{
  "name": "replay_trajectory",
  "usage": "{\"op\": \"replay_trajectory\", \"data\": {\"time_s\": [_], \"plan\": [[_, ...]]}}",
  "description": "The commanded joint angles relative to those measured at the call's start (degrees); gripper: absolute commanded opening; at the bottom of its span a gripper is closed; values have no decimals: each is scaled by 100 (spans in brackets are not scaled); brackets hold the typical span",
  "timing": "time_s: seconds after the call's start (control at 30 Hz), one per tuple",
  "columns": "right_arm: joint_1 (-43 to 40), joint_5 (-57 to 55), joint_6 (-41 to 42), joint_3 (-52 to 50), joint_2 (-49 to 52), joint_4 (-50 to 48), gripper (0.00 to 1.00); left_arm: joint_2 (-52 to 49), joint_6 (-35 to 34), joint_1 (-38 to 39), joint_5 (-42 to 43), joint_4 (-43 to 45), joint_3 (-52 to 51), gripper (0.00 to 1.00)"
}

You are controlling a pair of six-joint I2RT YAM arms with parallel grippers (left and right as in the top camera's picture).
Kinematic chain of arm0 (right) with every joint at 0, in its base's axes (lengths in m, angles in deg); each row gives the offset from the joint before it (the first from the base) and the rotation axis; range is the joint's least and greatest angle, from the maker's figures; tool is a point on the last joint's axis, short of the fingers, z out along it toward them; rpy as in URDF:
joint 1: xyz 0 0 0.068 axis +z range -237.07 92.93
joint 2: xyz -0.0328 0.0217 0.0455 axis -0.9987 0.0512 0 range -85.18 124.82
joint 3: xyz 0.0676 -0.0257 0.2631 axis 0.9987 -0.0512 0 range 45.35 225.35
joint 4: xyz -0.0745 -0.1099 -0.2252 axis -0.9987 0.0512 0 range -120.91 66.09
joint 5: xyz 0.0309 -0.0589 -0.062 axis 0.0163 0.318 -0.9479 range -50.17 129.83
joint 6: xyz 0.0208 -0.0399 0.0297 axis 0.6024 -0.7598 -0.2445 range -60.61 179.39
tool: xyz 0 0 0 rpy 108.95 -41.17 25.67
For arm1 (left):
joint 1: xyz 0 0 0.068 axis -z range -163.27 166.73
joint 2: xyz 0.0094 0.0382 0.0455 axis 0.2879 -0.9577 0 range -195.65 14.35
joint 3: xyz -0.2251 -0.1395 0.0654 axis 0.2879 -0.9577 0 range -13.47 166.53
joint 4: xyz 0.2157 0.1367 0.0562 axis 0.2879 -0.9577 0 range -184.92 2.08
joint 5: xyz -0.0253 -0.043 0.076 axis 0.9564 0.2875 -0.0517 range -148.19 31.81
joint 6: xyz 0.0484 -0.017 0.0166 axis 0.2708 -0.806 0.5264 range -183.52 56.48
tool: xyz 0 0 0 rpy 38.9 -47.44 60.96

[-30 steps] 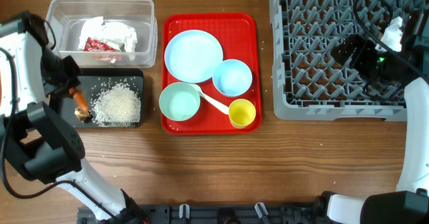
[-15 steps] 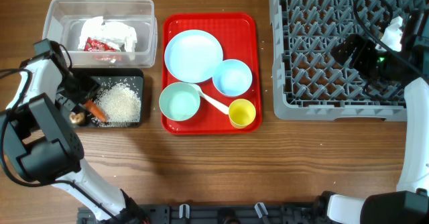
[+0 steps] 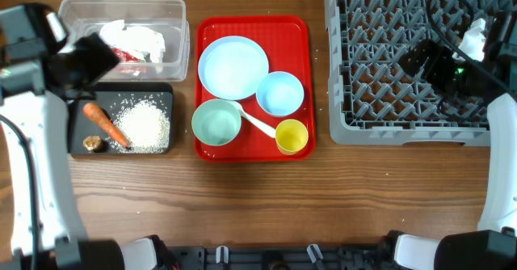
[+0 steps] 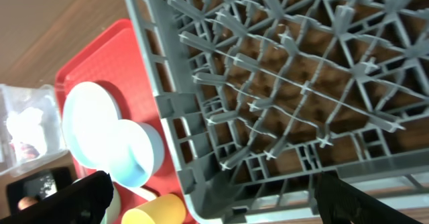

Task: Sort waste into correct bins and load items into the dishwasher rack
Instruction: 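Grasp the yellow cup on the red tray with the left gripper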

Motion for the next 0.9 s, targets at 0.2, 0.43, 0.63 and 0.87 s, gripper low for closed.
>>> {"op": "replay_trajectory", "data": {"time_s": [0.2, 0.43, 0.63, 0.87], "plan": [[50, 1001, -350, 59, 55, -66, 100, -79, 463, 2527, -162, 0, 7, 98], [1016, 535, -577, 59, 52, -42, 100, -866, 560, 3532, 11, 92, -127, 99], [1198, 273, -531, 59, 52, -79, 100, -1602, 911, 4433, 269, 116, -127, 92], [1198, -70, -535, 59, 52, -35, 100, -2686, 1064, 5276, 262, 358, -127, 88]]}}
